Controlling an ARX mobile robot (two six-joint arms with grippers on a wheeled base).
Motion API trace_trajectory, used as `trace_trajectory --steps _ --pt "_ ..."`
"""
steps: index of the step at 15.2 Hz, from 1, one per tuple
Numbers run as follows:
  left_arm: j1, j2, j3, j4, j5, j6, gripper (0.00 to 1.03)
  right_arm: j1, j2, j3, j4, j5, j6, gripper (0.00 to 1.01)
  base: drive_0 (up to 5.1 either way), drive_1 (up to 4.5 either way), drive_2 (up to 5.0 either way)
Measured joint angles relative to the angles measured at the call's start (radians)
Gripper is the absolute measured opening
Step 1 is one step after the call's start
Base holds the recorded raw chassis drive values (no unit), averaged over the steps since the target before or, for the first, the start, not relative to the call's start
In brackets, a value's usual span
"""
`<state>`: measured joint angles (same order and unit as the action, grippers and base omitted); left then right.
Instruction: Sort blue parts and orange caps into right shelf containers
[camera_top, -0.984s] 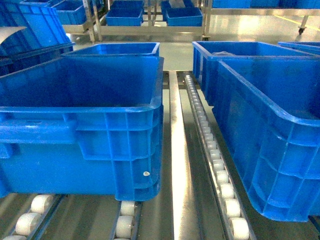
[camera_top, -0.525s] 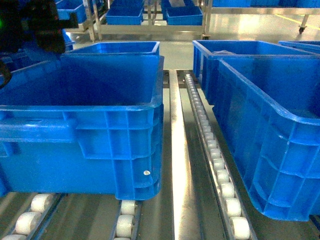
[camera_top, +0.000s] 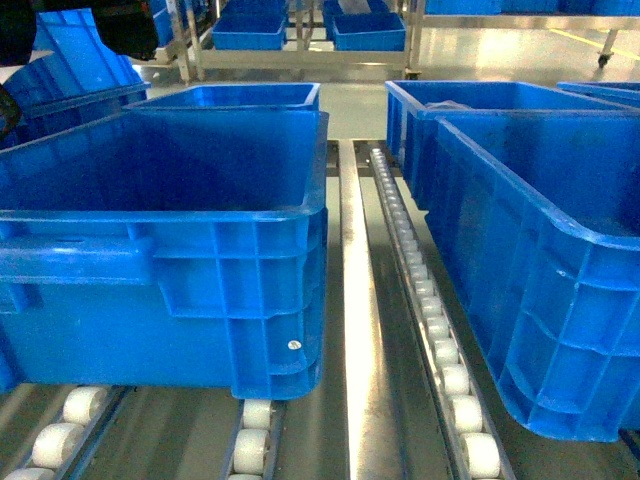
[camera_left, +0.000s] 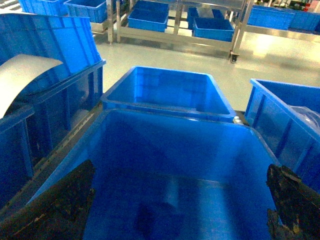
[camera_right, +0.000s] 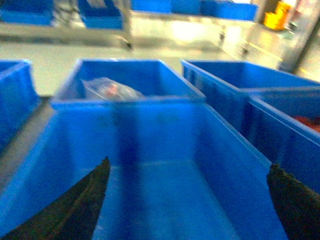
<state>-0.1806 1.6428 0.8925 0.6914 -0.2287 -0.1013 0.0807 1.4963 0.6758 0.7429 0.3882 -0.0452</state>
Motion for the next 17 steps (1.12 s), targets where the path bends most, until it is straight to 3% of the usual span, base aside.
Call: trace_trajectory --steps 1,2,3,7,8,10,11,12,13,14,15,16,17 --pt "0.009 -0.002 -0.021 0.073 0.032 0.022 0.92 -0.023 -0.002 -0.026 0.090 -0.128 0.013 0.89 0.0 0.00 0.0" --pt "0.025 -0.062 -0.119 0.135 0.074 0.058 0.78 -0.037 -0.058 -0.109 0.142 -0.279 0.026 0.74 0.0 0.00 0.0" --pt "0.044 -0.132 -0.231 0.174 0.090 0.076 0.63 -0.064 -0.120 -0.198 0.160 -0.377 0.029 0.59 0.0 0.00 0.0" --pt "0.093 -0.330 -0.520 0.239 0.141 0.084 0.08 -0.081 -0.301 -0.407 0.177 -0.386 0.031 0.02 0.0 0.00 0.0" --pt "0.103 -0.383 -0.571 0.243 0.151 0.084 0.02 -0.081 -0.351 -0.448 0.168 -0.386 0.034 0.02 0.0 0.00 0.0" --pt "0.133 -0.475 -0.658 0.228 0.179 0.084 0.02 -0.081 -0.445 -0.513 0.132 -0.386 0.034 0.02 0.0 0.00 0.0" --pt "0.175 -0.528 -0.697 0.212 0.222 0.085 0.02 -0.081 -0.499 -0.541 0.108 -0.386 0.034 0.02 0.0 0.00 0.0" --pt "0.185 -0.581 -0.726 0.194 0.221 0.085 0.02 -0.081 -0.552 -0.565 0.077 -0.386 0.034 0.02 0.0 0.00 0.0" --pt "0.183 -0.635 -0.755 0.167 0.226 0.085 0.02 -0.081 -0.598 -0.581 0.049 -0.386 0.034 0.02 0.0 0.00 0.0" --pt "0.181 -0.680 -0.777 0.139 0.227 0.086 0.02 -0.081 -0.613 -0.621 0.112 -0.386 0.034 0.02 0.0 0.00 0.0" --pt "0.181 -0.735 -0.800 0.109 0.227 0.086 0.02 -0.081 -0.642 -0.643 0.054 -0.386 0.034 0.02 0.0 0.00 0.0" --pt "0.181 -0.742 -0.837 0.172 0.227 0.086 0.02 -0.081 -0.703 -0.661 -0.004 -0.387 0.034 0.02 0.0 0.00 0.0" --pt "0.181 -0.777 -0.864 0.109 0.227 0.086 0.02 -0.081 -0.767 -0.661 -0.034 -0.386 0.035 0.02 0.0 0.00 0.0"
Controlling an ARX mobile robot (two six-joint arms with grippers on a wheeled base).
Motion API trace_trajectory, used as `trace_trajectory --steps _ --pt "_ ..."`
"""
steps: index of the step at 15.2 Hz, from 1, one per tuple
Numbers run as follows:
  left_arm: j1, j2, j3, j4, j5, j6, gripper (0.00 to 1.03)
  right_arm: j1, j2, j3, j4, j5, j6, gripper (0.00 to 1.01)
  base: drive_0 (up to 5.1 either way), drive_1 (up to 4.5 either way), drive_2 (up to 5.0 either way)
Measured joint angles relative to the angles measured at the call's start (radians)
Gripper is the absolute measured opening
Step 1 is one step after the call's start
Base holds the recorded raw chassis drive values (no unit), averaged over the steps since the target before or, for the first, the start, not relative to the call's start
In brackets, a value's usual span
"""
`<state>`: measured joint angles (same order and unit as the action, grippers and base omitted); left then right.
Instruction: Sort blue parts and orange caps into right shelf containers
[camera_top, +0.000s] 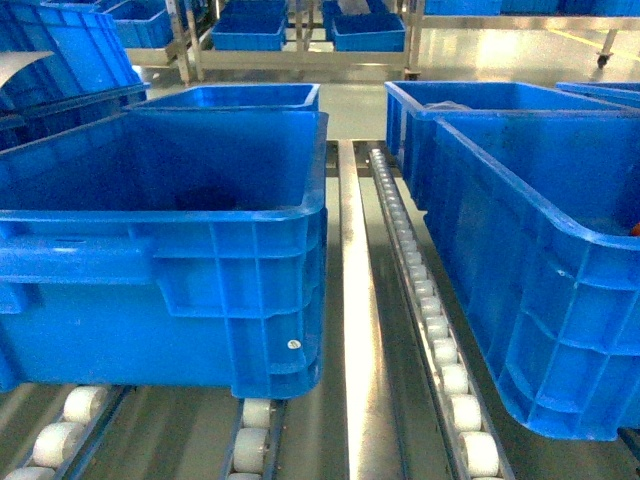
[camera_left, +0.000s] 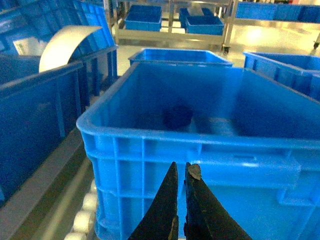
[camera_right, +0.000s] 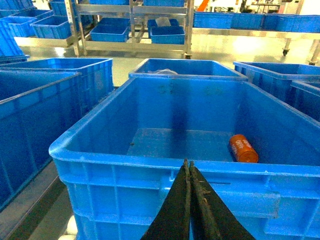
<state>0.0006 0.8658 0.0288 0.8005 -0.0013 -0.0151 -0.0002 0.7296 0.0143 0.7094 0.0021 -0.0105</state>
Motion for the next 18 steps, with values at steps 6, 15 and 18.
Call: trace_trajectory --steps 6,15,18 --pt "0.000 -0.280 -0.018 -0.229 0.000 0.000 0.02 0.000 -0.244 -0.001 -0.230 0.000 0.000 0.02 0.0 0.00 0.0" --pt "0.000 -0.606 -0.018 -0.540 0.000 0.000 0.02 0.000 -0.520 -0.002 -0.500 0.000 0.000 0.02 0.0 0.00 0.0" --pt "0.000 -0.647 -0.018 -0.580 0.000 0.000 0.02 0.000 -0.552 -0.002 -0.531 0.000 0.000 0.02 0.0 0.00 0.0"
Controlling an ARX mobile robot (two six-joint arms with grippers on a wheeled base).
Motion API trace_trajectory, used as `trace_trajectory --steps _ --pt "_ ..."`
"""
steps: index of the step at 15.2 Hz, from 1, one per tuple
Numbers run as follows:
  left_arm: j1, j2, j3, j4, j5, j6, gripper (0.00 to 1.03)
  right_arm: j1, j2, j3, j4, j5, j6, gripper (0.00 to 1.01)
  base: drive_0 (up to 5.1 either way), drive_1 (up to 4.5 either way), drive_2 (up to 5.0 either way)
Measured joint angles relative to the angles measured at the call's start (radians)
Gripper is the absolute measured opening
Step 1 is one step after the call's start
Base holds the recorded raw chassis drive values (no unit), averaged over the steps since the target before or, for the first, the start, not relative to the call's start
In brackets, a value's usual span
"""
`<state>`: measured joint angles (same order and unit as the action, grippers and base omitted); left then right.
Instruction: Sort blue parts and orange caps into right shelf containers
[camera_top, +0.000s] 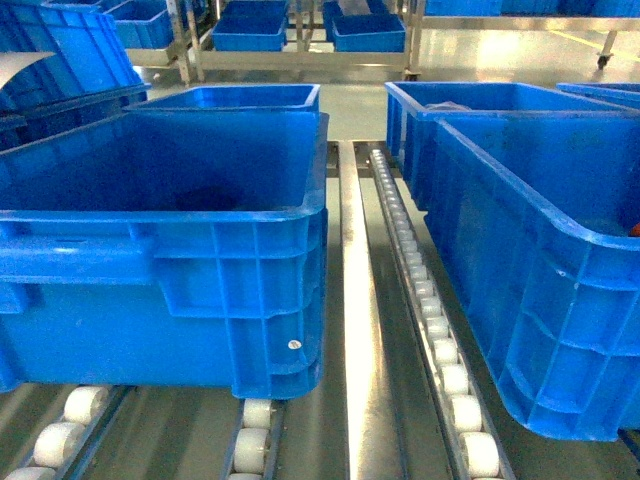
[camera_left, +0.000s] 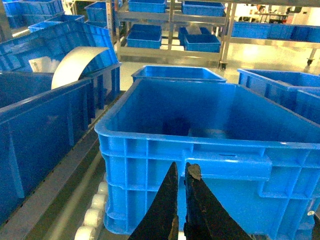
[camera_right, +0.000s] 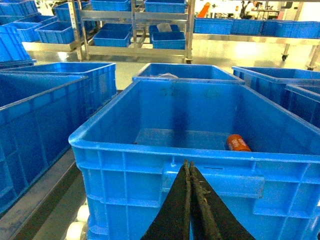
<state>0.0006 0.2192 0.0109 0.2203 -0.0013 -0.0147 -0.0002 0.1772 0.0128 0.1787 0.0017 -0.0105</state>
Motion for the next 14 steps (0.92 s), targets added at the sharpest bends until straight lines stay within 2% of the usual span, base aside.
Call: trace_trajectory --steps 1,2,3,5,10,12,14 --pt "0.000 -0.014 0.000 -0.014 0.000 0.000 0.02 0.000 -0.014 0.000 -0.022 0.000 0.000 0.02 0.0 0.00 0.0" --pt "0.000 -0.029 0.000 -0.027 0.000 0.000 0.02 0.000 -0.101 0.000 -0.157 -0.005 0.000 0.02 0.0 0.00 0.0" --pt "0.000 -0.040 0.000 -0.041 0.000 0.000 0.02 0.000 -0.171 0.000 -0.179 -0.002 0.000 0.02 0.0 0.00 0.0" --pt "0.000 -0.196 0.000 -0.232 0.001 0.000 0.02 0.000 -0.172 0.000 -0.186 -0.001 0.000 0.02 0.0 0.00 0.0" --pt "0.000 -0.208 0.000 -0.223 0.001 0.001 0.02 0.000 -0.172 0.000 -0.183 -0.001 0.000 0.05 0.0 0.00 0.0" --pt "0.000 -0.208 0.000 -0.225 0.001 0.001 0.19 0.000 -0.172 0.000 -0.183 -0.001 0.000 0.21 0.0 0.00 0.0" --pt "0.000 -0.208 0.000 -0.224 0.001 0.001 0.38 0.000 -0.172 0.000 -0.183 -0.001 0.000 0.43 0.0 0.00 0.0"
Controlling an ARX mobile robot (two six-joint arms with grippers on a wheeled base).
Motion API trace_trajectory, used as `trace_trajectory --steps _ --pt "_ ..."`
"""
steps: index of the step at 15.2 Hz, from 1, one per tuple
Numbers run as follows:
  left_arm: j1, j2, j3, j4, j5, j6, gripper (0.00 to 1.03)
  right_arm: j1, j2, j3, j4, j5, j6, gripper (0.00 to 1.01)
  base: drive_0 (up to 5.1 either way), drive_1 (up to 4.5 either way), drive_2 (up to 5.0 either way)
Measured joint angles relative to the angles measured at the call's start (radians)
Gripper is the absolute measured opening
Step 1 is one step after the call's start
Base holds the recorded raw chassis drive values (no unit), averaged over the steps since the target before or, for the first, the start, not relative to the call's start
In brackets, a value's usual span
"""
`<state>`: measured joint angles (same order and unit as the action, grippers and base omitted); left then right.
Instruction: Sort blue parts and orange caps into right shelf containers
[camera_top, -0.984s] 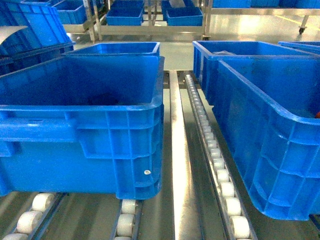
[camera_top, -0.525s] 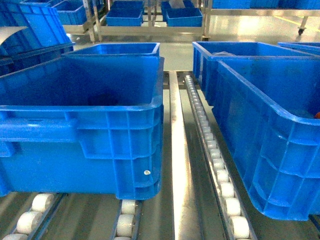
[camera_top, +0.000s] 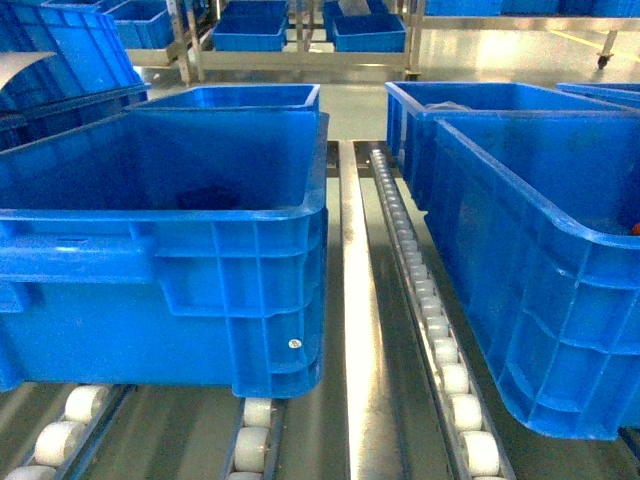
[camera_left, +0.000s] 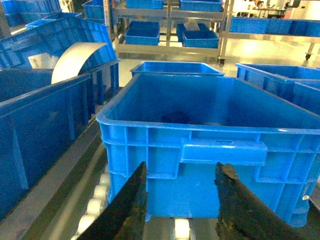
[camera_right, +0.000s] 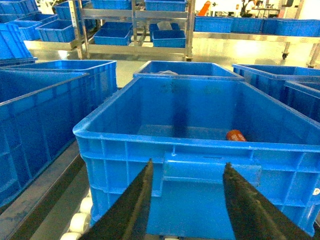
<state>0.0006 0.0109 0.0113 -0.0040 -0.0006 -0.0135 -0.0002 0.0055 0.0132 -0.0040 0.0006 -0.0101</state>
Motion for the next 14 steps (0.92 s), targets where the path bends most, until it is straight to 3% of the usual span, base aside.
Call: trace_trajectory --steps 4,6,14 --pt "0.000 0.000 0.000 0.000 0.000 0.000 0.80 0.000 0.000 0.000 0.000 0.000 0.000 0.85 0.0 0.00 0.0" --pt "0.000 0.000 0.000 0.000 0.000 0.000 0.98 0.000 0.000 0.000 0.000 0.000 0.002 1.00 0.0 0.00 0.0" --pt "0.000 0.000 0.000 0.000 0.000 0.002 0.98 0.000 0.000 0.000 0.000 0.000 0.002 0.98 0.0 0.00 0.0"
